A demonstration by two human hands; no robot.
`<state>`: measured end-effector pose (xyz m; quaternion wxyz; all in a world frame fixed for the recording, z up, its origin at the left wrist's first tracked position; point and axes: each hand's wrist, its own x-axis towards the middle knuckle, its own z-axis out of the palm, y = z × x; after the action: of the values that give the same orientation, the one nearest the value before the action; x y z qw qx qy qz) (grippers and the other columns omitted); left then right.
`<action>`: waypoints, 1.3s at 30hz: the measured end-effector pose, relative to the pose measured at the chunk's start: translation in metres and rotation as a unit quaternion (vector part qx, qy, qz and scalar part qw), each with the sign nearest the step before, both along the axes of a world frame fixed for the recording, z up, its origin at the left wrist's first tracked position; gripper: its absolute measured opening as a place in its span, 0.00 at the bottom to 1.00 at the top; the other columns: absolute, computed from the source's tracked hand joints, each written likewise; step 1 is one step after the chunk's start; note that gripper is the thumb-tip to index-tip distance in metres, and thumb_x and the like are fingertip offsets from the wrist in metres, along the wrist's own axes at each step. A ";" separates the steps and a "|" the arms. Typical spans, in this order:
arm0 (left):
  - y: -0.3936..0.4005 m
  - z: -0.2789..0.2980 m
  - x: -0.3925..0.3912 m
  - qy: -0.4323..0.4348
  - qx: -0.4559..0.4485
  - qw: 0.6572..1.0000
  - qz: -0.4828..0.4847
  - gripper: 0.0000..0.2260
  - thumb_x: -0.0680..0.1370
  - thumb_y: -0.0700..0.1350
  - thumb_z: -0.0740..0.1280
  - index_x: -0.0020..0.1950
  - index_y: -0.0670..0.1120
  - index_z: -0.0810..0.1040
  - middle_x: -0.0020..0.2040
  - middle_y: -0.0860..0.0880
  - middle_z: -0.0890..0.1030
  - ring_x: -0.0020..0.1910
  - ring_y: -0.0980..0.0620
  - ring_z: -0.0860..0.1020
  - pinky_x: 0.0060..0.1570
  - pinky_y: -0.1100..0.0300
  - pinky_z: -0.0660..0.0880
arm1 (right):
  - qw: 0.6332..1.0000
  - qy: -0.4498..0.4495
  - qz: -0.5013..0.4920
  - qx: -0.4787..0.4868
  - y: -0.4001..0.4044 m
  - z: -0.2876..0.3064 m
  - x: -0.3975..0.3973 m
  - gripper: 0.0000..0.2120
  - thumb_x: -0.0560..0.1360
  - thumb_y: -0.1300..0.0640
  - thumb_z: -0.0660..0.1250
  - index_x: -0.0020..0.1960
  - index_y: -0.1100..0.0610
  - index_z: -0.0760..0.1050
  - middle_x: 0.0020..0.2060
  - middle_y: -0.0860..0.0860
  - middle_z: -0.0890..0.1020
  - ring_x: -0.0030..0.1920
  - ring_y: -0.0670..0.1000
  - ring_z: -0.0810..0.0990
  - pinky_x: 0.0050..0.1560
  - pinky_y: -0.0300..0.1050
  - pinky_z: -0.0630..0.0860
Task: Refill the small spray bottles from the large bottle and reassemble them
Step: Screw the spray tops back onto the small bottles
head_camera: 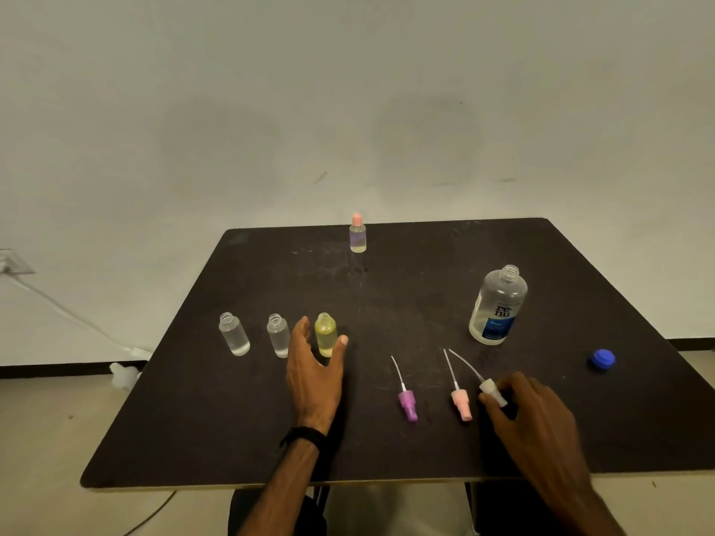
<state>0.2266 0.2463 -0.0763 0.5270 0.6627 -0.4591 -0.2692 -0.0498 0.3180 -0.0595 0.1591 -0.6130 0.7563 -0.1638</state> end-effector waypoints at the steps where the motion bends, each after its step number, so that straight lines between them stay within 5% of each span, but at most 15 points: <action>1: -0.002 -0.001 0.000 0.001 0.001 1.000 -0.002 0.34 0.75 0.53 0.74 0.78 0.50 0.63 0.75 0.50 0.71 0.73 0.51 0.70 0.71 0.52 0.69 | 1.000 -0.002 0.002 0.003 -0.001 0.001 0.000 0.12 0.75 0.45 0.69 0.54 0.46 0.70 0.47 0.44 0.74 0.44 0.43 0.73 0.43 0.35 0.69; 7: -0.005 -0.007 -0.001 -0.011 -0.027 1.000 -0.011 0.20 0.78 0.50 0.72 0.69 0.54 0.73 0.62 0.56 0.80 0.63 0.57 0.77 0.65 0.51 0.76 | 1.000 -0.001 0.019 0.011 -0.005 0.009 -0.002 0.12 0.76 0.48 0.67 0.58 0.44 0.69 0.47 0.42 0.72 0.48 0.42 0.71 0.51 0.37 0.71; 10: -0.006 -0.007 0.001 -0.020 -0.037 0.999 -0.018 0.17 0.79 0.48 0.71 0.66 0.54 0.74 0.59 0.57 0.81 0.60 0.58 0.78 0.62 0.54 0.77 | 0.994 -0.067 0.044 -0.069 -0.014 0.025 0.004 0.14 0.75 0.55 0.71 0.57 0.45 0.72 0.51 0.46 0.77 0.49 0.44 0.76 0.52 0.41 0.74; 14: -0.006 -0.009 0.005 -0.025 -0.041 0.998 -0.028 0.16 0.79 0.48 0.71 0.65 0.57 0.75 0.56 0.59 0.81 0.57 0.61 0.79 0.58 0.60 0.76 | 0.944 -0.090 0.215 -0.234 -0.043 0.082 0.043 0.13 0.75 0.56 0.70 0.59 0.52 0.79 0.52 0.45 0.78 0.51 0.43 0.78 0.51 0.35 0.75; 19: -0.005 -0.011 0.005 -0.029 -0.044 0.998 -0.029 0.13 0.78 0.48 0.71 0.63 0.54 0.77 0.53 0.63 0.80 0.54 0.67 0.77 0.57 0.63 0.75 | 0.893 -0.056 0.375 -0.242 -0.094 0.143 0.110 0.12 0.77 0.54 0.68 0.60 0.52 0.79 0.53 0.46 0.78 0.51 0.43 0.77 0.52 0.38 0.75; 23: -0.007 -0.012 0.006 -0.027 -0.041 0.999 -0.019 0.09 0.78 0.49 0.72 0.58 0.51 0.79 0.49 0.56 0.82 0.52 0.59 0.80 0.56 0.55 0.79 | 0.858 0.040 0.458 -0.227 -0.122 0.155 0.150 0.11 0.78 0.55 0.67 0.60 0.54 0.79 0.54 0.48 0.80 0.53 0.45 0.77 0.55 0.37 0.73; 32: -0.006 -0.011 0.008 -0.017 -0.050 0.998 -0.032 0.14 0.78 0.48 0.71 0.63 0.58 0.77 0.54 0.62 0.81 0.57 0.64 0.78 0.60 0.59 0.77 | 0.843 0.111 0.492 -0.185 -0.135 0.140 0.165 0.10 0.78 0.58 0.65 0.58 0.56 0.79 0.53 0.51 0.80 0.54 0.49 0.78 0.58 0.45 0.76; 39: -0.007 -0.013 0.009 -0.019 -0.053 0.998 -0.028 0.14 0.78 0.48 0.71 0.64 0.56 0.77 0.55 0.58 0.83 0.58 0.61 0.79 0.60 0.54 0.78 | 0.855 0.077 0.465 -0.217 -0.138 0.154 0.159 0.10 0.77 0.56 0.67 0.58 0.54 0.79 0.53 0.47 0.81 0.52 0.44 0.78 0.56 0.40 0.75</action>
<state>0.2358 0.2392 -0.0890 0.5447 0.6256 -0.5010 -0.2469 0.1092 0.1804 0.0945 0.0214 -0.9229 0.3381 -0.1831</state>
